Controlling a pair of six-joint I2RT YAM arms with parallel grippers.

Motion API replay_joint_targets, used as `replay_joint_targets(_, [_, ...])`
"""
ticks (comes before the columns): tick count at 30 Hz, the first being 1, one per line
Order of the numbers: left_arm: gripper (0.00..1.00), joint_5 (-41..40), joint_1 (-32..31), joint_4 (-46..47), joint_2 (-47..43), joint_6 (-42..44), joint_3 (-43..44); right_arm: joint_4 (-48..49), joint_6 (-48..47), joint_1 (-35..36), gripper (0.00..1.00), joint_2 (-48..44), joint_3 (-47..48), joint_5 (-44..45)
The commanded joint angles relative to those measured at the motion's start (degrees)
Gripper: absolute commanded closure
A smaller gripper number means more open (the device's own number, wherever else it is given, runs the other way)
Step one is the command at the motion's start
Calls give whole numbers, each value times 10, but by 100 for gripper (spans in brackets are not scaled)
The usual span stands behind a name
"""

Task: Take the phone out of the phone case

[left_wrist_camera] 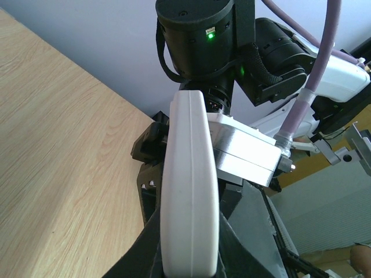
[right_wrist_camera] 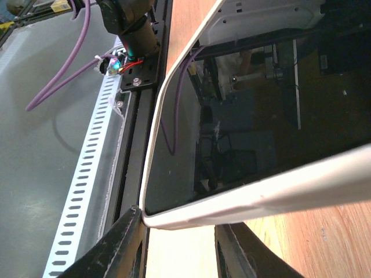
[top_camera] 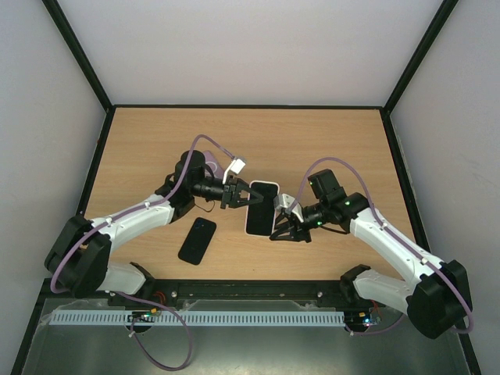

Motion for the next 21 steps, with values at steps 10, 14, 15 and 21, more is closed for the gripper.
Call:
replay_joint_targets(10, [97, 89, -29, 25, -15, -33, 27, 69, 1, -5, 70, -17, -13, 90])
replay_joint_targets(14, [97, 101, -41, 6, -7, -22, 33, 53, -35, -5, 70, -26, -17, 103])
replay_joint_targets(15, [97, 100, -43, -5, -6, -15, 35, 58, -30, -5, 70, -29, -17, 108])
replay_joint_targets(21, [97, 98, -53, -34, -5, 5, 41, 79, -5, -6, 71, -44, -21, 121])
